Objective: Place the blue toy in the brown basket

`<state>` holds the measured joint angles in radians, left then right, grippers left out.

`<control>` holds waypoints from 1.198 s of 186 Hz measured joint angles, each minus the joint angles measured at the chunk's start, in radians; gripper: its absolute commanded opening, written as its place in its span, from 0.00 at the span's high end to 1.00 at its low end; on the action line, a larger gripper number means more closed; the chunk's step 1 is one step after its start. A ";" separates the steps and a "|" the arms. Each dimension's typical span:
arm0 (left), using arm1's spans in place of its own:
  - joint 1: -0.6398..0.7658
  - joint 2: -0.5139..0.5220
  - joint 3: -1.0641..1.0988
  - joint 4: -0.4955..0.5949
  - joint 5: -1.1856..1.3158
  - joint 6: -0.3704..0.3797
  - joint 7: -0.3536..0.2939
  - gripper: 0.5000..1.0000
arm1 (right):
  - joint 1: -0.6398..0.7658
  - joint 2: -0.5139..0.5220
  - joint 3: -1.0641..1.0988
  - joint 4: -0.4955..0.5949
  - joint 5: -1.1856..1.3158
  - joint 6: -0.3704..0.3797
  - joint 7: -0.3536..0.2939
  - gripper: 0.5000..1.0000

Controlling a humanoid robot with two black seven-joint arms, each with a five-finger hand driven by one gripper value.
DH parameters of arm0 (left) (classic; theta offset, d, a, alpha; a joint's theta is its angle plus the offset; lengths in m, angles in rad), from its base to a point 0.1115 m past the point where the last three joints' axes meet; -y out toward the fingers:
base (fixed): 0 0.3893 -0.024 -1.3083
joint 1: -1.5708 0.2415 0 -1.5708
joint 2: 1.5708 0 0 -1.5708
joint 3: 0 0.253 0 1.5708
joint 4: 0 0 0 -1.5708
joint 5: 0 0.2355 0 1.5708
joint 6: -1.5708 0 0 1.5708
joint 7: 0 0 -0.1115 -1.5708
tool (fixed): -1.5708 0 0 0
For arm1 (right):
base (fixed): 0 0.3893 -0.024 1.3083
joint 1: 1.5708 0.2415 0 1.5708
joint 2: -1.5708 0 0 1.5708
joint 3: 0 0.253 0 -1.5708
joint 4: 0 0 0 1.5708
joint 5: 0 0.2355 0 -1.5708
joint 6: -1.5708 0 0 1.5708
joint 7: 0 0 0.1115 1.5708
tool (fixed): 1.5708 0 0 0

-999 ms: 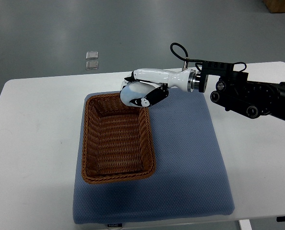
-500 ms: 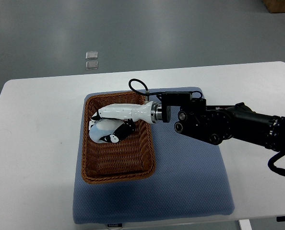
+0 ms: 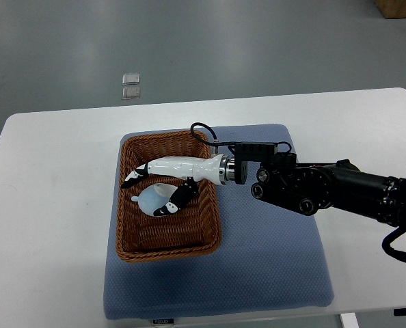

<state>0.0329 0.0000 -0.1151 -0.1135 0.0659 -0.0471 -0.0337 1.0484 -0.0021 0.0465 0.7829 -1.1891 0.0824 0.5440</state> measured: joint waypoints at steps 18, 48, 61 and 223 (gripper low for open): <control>0.000 0.000 0.000 0.000 0.000 0.000 0.000 0.00 | 0.003 -0.006 0.028 0.000 0.009 0.000 0.000 0.19; 0.000 0.000 0.000 0.000 0.000 0.000 0.000 0.00 | 0.002 -0.028 0.102 0.000 0.076 0.013 0.000 0.19; 0.000 0.000 0.000 0.000 0.000 0.000 0.000 0.00 | -0.004 -0.042 0.122 -0.001 0.140 0.028 0.000 0.19; 0.000 0.000 0.000 0.000 0.000 -0.001 0.000 0.00 | -0.192 -0.236 0.415 -0.159 1.129 0.307 -0.372 0.18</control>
<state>0.0332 0.0000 -0.1151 -0.1135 0.0659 -0.0476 -0.0337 0.8560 -0.2383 0.4617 0.6238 -0.0603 0.3892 0.1718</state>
